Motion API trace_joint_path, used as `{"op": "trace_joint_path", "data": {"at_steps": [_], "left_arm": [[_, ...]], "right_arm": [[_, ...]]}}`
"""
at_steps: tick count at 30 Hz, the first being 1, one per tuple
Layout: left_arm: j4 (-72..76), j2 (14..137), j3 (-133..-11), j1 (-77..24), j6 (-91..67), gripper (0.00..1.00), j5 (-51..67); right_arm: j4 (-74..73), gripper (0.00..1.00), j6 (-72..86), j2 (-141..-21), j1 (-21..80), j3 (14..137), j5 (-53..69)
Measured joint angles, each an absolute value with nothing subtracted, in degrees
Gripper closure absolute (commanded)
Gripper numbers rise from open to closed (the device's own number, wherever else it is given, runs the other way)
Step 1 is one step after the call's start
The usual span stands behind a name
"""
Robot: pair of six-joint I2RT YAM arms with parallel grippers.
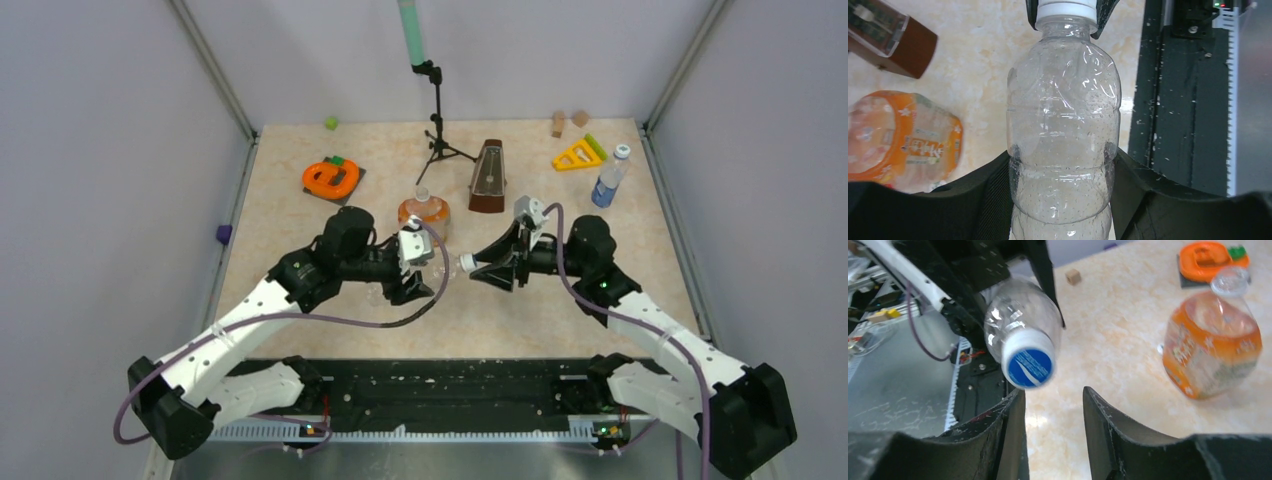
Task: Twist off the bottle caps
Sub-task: Unscrew the bottle cap from the plastic bottle.
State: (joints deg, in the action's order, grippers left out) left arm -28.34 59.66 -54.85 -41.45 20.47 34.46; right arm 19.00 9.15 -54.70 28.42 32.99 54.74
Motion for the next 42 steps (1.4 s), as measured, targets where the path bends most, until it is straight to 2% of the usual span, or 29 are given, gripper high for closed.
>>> {"op": "trace_joint_path", "data": {"at_steps": [8,18,25,31,36,42], "left_arm": [[-21.8,52.4,-47.9,-41.8,24.4,1.00,25.6],[-16.0,47.4,-41.5,-44.9,33.1,1.00,13.5],[-13.2,46.8,-39.7,-46.4,37.1,1.00,8.8],[-12.1,47.9,-39.7,-48.3,39.3,1.00,7.4],[-11.6,49.7,-39.7,-49.7,40.3,1.00,7.6],[-11.5,52.1,-39.7,-50.7,40.6,1.00,7.4]], "right_arm": [[19.9,0.50,18.7,-54.0,28.4,26.9,43.5],[24.5,0.49,45.1,-51.7,28.4,24.3,34.3],[30.7,0.43,60.6,-48.4,28.4,22.9,31.5],[33.6,0.41,67.5,-48.8,28.4,21.4,29.6],[38.6,0.41,71.7,-53.5,28.4,21.4,30.7],[43.3,0.48,75.2,-57.5,28.5,20.6,32.9]]}}
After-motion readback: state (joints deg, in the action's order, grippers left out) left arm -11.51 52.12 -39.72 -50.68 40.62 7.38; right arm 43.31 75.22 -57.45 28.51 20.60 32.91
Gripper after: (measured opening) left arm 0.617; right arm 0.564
